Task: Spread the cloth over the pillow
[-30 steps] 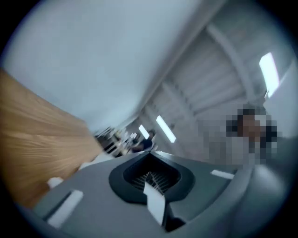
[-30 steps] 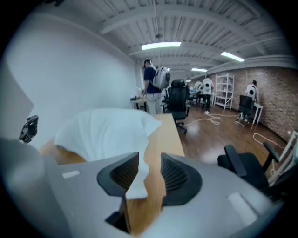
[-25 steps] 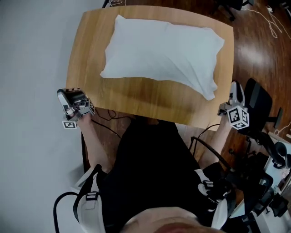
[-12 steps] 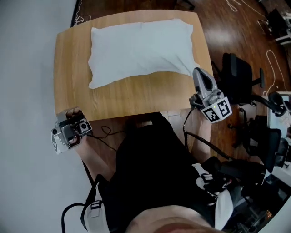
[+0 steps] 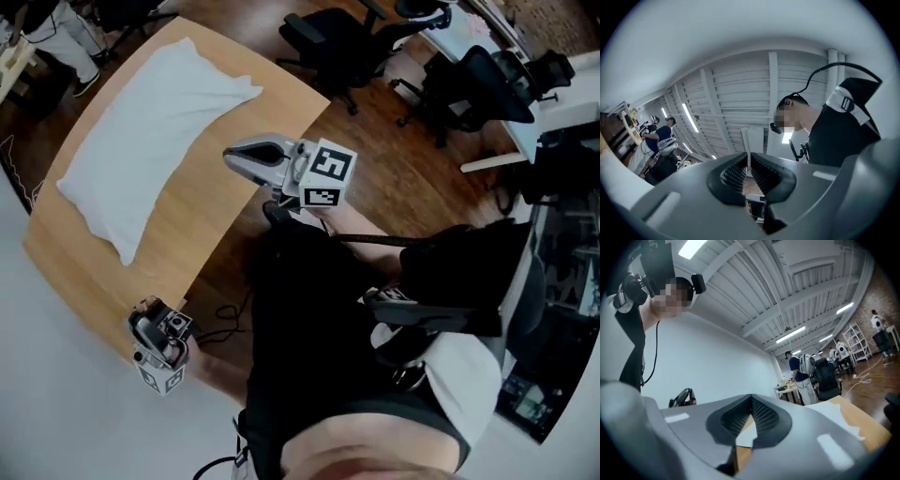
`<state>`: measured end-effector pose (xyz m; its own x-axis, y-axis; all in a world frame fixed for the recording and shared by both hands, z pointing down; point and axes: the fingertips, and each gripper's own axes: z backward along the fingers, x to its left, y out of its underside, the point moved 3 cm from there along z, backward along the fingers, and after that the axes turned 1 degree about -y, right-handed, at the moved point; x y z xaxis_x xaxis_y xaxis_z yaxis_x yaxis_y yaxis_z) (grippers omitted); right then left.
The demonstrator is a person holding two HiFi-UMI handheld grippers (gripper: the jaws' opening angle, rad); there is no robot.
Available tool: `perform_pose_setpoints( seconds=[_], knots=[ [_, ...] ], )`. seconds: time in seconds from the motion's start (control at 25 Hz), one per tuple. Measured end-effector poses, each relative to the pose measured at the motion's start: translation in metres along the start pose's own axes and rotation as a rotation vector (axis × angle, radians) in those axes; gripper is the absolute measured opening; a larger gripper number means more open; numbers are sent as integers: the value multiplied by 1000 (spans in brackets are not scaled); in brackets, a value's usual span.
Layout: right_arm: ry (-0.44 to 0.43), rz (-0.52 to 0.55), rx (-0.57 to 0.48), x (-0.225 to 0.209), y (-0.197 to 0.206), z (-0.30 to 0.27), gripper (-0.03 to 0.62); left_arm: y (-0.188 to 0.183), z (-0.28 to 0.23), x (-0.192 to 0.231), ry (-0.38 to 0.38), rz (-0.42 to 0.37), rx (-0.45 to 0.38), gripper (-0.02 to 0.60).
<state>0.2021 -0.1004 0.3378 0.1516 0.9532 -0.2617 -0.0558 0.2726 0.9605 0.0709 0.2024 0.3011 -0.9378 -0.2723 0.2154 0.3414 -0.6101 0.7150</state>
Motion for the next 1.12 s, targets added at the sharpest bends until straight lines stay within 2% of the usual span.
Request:
perform_pose_setpoints(
  seconds=[0.28,0.52,0.68,0.8,1.12],
  knots=[
    [-1,40,-78,-1,-21,21,2,18,-29,-21,20,-71,109,3],
    [79,-111,-89,-54,-18,47,2,40,-76,-46,52,-97,146,3],
    [86,-173,-104,-82,-21,56,2,65,-105,-47,56,-133,228,3],
    [54,-153,-101,-86,-28,58,2,82,-119,-47,46,-152,278,3],
    [28,-85,-82,-90,-20,59,1,105,-138,-23,46,-110,356,3]
  ],
)
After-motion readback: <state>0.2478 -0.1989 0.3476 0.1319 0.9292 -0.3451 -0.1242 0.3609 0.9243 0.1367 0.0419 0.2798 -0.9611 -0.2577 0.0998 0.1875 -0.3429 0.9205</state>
